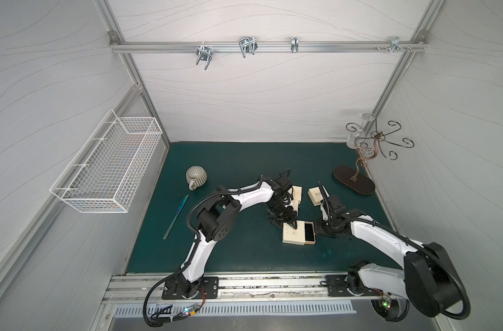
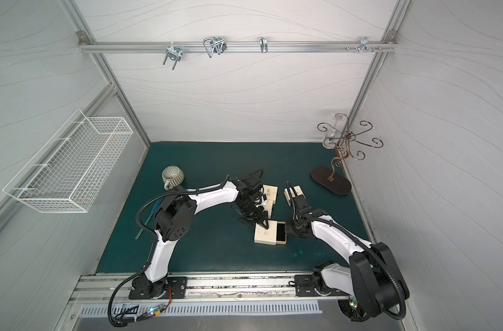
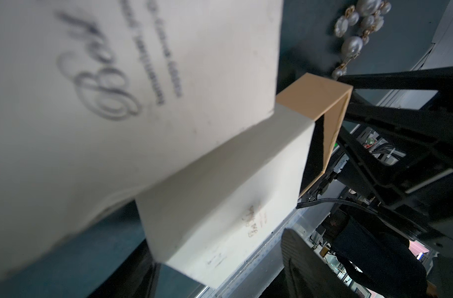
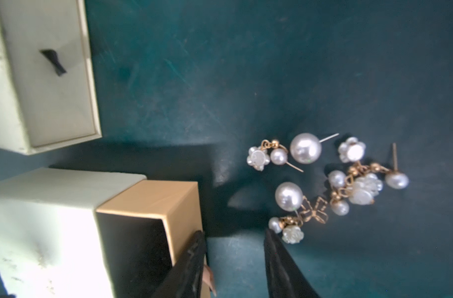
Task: Take out the earrings from the drawer-style jewelry box
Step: Close the drawer of the jewelry box.
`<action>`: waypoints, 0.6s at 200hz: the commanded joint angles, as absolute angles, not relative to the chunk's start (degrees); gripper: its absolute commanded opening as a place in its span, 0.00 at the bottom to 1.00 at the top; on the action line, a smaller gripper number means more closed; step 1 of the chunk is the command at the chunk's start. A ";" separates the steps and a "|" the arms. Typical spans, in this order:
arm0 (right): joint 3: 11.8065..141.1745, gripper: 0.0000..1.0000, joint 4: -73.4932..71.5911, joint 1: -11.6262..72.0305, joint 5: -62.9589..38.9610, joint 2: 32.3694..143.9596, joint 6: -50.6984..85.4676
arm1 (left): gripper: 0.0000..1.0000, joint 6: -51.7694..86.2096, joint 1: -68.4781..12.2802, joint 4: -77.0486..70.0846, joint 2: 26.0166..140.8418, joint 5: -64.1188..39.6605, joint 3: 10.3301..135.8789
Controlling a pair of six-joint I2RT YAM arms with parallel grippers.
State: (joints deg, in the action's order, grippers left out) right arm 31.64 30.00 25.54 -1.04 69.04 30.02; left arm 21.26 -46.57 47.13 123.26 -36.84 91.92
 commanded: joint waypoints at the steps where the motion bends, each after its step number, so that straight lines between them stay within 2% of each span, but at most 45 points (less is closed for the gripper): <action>1: 32.87 0.41 28.49 27.06 -3.14 69.63 29.34 | 0.73 20.71 -47.60 46.31 121.90 -38.12 92.95; 50: 34.97 0.41 27.32 31.74 -3.06 71.45 27.87 | 0.69 20.92 -47.64 46.27 122.25 -37.76 93.05; 83: 35.86 0.41 28.45 32.56 -0.63 72.95 28.18 | 0.69 21.11 -47.62 46.41 121.36 -33.76 92.94; 120: 35.77 0.42 31.80 32.49 2.87 70.63 28.91 | 0.72 20.02 -47.37 46.51 118.65 -32.86 90.58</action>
State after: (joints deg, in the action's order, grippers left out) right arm 34.46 29.89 31.99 0.30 72.40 28.67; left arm 21.32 -46.92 47.27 122.52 -33.63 91.35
